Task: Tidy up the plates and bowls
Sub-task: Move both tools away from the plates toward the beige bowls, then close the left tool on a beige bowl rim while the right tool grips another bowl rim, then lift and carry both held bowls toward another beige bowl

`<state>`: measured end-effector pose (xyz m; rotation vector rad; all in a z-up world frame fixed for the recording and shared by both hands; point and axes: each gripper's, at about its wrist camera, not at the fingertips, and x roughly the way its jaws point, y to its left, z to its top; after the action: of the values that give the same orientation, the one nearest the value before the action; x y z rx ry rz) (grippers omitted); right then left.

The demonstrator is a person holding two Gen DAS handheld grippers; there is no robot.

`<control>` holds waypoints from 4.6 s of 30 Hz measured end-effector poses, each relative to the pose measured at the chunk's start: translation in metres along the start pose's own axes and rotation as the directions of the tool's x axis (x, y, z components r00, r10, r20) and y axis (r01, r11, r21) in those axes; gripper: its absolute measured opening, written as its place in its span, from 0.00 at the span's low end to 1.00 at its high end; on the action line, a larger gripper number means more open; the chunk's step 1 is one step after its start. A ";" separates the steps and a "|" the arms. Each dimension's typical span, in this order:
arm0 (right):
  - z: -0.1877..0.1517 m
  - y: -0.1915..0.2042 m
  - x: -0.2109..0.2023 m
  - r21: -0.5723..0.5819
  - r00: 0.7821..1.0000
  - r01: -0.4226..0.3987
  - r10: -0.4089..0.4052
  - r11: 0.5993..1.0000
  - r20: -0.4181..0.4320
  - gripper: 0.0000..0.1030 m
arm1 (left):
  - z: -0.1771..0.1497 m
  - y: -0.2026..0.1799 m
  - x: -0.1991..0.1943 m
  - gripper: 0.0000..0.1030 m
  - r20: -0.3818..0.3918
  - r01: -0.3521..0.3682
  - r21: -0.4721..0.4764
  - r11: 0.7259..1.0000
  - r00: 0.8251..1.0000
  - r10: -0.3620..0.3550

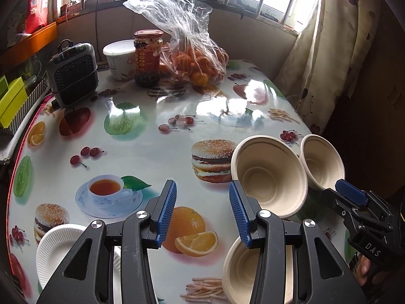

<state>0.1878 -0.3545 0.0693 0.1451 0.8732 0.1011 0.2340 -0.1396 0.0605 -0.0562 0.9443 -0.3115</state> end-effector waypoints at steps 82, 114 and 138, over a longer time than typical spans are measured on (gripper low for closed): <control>0.001 -0.026 0.037 0.129 0.994 -0.104 0.107 0.986 -0.018 0.16 | 0.031 -0.018 0.062 0.07 -0.098 0.153 -0.032 0.988 0.983 -0.156; -0.026 0.009 -0.039 0.075 0.987 -0.136 0.129 0.988 0.094 0.16 | -0.004 -0.011 -0.021 0.07 0.004 0.192 -0.003 0.981 0.981 -0.192; -0.078 0.019 -0.047 0.104 0.991 -0.128 0.122 0.986 0.062 0.16 | -0.052 -0.006 -0.030 0.07 -0.029 0.181 0.008 0.984 0.983 -0.180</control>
<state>0.0968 -0.3363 0.0585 0.3026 0.8142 0.1670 0.1739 -0.1319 0.0548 -0.1282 0.9678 -0.4863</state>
